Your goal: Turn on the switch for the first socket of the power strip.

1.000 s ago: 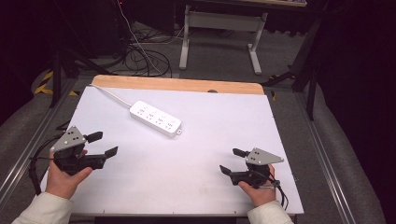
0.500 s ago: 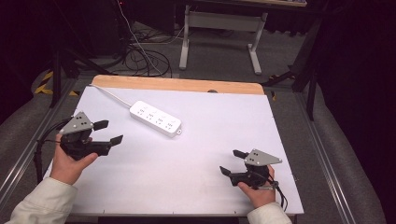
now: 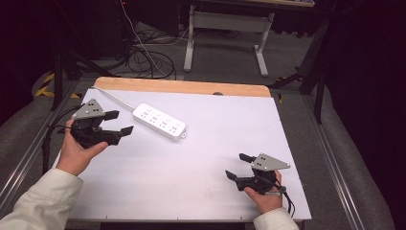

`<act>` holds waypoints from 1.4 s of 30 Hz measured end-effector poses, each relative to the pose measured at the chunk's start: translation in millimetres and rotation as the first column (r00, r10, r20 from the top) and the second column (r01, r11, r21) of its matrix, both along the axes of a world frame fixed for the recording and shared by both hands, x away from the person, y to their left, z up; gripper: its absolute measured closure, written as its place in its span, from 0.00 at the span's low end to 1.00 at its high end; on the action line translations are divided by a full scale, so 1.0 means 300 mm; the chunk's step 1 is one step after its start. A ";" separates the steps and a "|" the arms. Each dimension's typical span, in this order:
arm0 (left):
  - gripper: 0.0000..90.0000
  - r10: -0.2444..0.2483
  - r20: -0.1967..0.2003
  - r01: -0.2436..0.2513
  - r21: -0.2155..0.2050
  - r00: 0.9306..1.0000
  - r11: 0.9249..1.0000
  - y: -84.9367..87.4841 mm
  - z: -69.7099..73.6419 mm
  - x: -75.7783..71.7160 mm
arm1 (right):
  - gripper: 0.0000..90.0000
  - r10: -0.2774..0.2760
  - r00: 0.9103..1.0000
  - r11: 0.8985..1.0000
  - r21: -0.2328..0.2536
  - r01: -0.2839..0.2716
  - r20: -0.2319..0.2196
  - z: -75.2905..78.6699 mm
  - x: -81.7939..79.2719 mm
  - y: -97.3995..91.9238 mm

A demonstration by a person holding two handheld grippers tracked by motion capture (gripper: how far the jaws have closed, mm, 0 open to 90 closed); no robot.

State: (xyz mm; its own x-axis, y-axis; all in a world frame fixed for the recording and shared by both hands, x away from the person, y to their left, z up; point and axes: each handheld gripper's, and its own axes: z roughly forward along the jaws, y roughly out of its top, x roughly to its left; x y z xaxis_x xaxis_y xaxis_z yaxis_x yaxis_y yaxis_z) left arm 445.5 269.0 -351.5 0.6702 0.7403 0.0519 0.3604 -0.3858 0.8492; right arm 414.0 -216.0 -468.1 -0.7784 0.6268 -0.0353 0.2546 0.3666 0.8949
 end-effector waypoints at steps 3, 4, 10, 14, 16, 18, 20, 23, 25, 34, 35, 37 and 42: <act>0.30 0.003 0.008 -0.003 0.003 1.000 1.000 -0.007 0.008 0.006 | 0.24 0.001 1.000 1.000 0.001 -0.001 0.000 0.000 0.000 -0.001; 0.30 0.004 0.010 -0.005 0.005 1.000 1.000 -0.008 0.009 0.007 | 0.24 0.000 1.000 1.000 0.002 0.000 0.001 0.000 0.000 -0.002; 0.30 0.015 0.013 -0.015 0.017 1.000 1.000 -0.018 0.019 0.030 | 0.24 0.006 1.000 1.000 0.002 -0.006 -0.004 -0.002 0.001 0.001; 0.33 0.014 0.005 -0.014 0.000 1.000 1.000 -0.019 0.025 0.042 | 0.24 0.006 1.000 1.000 0.004 -0.006 -0.002 -0.001 -0.001 0.000; 0.40 0.003 -0.004 -0.003 0.009 1.000 1.000 -0.021 0.023 0.051 | 0.24 0.006 1.000 1.000 0.005 -0.006 -0.004 -0.001 0.000 0.000; 0.45 -0.020 -0.040 0.020 0.003 0.999 1.000 -0.024 0.018 0.066 | 0.24 0.007 1.000 1.000 0.004 -0.007 -0.005 -0.002 0.000 0.001; 0.50 -0.014 -0.035 0.014 0.018 0.999 1.000 -0.031 0.013 0.074 | 0.24 0.008 1.000 1.000 0.005 -0.008 -0.004 -0.002 0.000 0.001; 0.60 0.015 -0.023 -0.014 0.016 1.000 1.000 -0.037 0.007 0.086 | 0.24 0.007 1.000 1.000 0.009 -0.007 0.000 -0.002 0.002 -0.001; 0.67 0.013 -0.026 -0.013 -0.008 1.000 1.000 -0.037 0.004 0.102 | 0.24 0.007 1.000 1.000 0.009 -0.007 -0.002 -0.005 0.006 -0.002; 0.92 0.029 -0.049 -0.030 -0.015 0.998 0.999 -0.046 -0.021 0.189 | 0.24 0.011 1.000 1.000 0.006 -0.011 -0.020 -0.025 0.029 0.002; 0.95 0.029 -0.041 -0.029 -0.003 0.999 1.000 -0.046 -0.025 0.204 | 0.24 0.012 1.000 1.000 0.004 -0.012 -0.023 -0.027 0.033 0.003; 0.99 0.030 -0.043 -0.030 -0.009 0.999 0.999 -0.047 -0.030 0.221 | 0.24 0.012 1.000 1.000 0.004 -0.012 -0.028 -0.033 0.040 0.006; 1.00 0.031 -0.032 -0.031 -0.010 0.999 0.999 -0.042 -0.055 0.263 | 0.24 0.015 0.999 1.000 -0.004 -0.015 -0.037 -0.043 0.055 0.015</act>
